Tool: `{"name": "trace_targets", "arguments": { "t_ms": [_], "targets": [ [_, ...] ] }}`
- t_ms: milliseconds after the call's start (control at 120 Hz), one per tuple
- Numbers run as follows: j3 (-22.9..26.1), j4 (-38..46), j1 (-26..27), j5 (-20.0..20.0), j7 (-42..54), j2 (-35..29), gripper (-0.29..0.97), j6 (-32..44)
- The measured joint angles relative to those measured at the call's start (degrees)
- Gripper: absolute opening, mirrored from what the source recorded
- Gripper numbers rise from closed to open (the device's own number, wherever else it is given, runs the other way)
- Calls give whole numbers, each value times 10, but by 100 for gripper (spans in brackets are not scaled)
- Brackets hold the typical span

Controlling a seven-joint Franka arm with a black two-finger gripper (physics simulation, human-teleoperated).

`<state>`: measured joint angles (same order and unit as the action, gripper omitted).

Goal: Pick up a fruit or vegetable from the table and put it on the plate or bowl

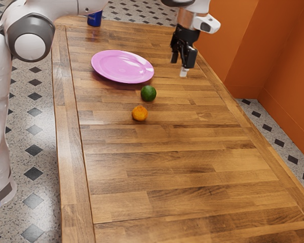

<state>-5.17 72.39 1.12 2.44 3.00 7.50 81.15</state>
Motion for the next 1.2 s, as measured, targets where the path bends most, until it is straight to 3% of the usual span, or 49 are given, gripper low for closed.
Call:
{"name": "trace_targets", "arguments": {
  "t_ms": [400, 617, 700, 867, 1200],
  "targets": [
    [-1, -8, 0, -1, -20, -2, 68, 14],
    [-61, 44, -7, -2, -26, 7, 68, 14],
    [-73, 81, -4, -3, -28, -2, 68, 17],
    [-78, 218, 1, -15, -32, -84, 68, 52],
    [-78, 339, 30, -28, -38, -153, 68, 103]
  ]
}}
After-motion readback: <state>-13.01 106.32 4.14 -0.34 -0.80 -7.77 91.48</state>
